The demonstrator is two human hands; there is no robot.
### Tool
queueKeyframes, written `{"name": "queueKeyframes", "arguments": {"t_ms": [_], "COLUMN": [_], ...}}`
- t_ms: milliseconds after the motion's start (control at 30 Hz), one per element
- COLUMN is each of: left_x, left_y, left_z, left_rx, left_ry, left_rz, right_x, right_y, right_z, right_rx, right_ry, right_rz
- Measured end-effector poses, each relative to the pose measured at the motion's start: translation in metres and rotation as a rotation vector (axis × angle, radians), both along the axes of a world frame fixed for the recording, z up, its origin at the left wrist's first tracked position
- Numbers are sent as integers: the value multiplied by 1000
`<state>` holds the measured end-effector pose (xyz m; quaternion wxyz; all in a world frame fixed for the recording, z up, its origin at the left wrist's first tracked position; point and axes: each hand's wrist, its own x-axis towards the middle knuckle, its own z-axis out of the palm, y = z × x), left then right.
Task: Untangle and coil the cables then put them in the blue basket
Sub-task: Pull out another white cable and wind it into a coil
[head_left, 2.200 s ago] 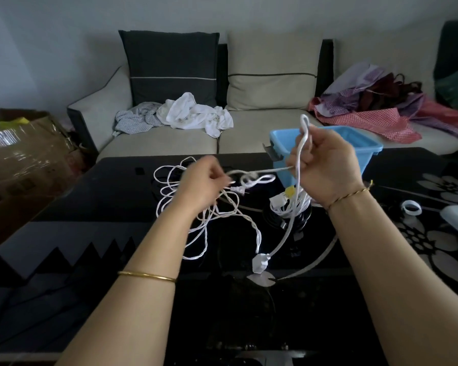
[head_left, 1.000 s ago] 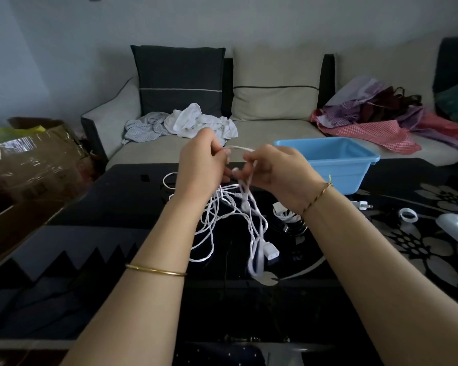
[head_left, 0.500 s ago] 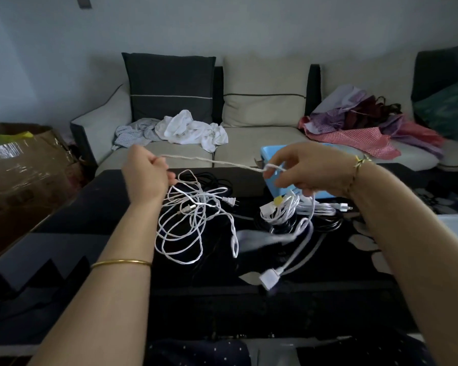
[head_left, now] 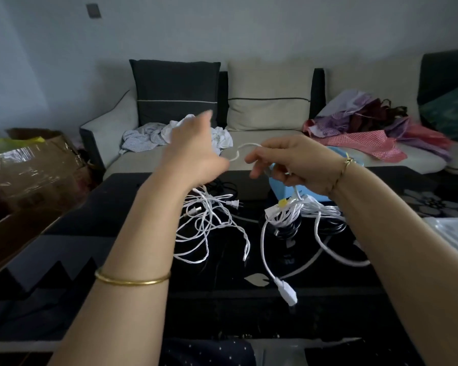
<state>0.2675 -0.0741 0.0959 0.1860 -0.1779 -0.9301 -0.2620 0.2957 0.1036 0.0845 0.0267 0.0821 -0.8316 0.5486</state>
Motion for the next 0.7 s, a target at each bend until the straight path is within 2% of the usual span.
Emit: {"name": "queueKeyframes", "arguments": {"t_ms": [67, 167, 300, 400, 533, 633, 700], "left_x": [12, 10, 0, -6, -6, -6, -9], "left_y": [12, 23, 18, 12, 12, 1, -7], "left_z": [4, -5, -14, -13, -10, -2, 1], "left_rx": [-82, -18, 99, 95, 147, 259, 359], "left_ry": [133, 65, 53, 127, 160, 211, 192], "left_rz": [-141, -288, -295, -144, 92, 232, 196], "right_x": [1, 2, 6, 7, 3, -2, -2], "right_y": [-5, -6, 0, 3, 0, 1, -1], "right_z": [1, 2, -2, -7, -13, -18, -25], "right_rx": [-41, -146, -219, -209, 61, 167, 75], "right_ry": [-16, -81, -148, -22, 181, 121, 7], "right_rz": [63, 143, 204, 151, 16, -55, -13]}}
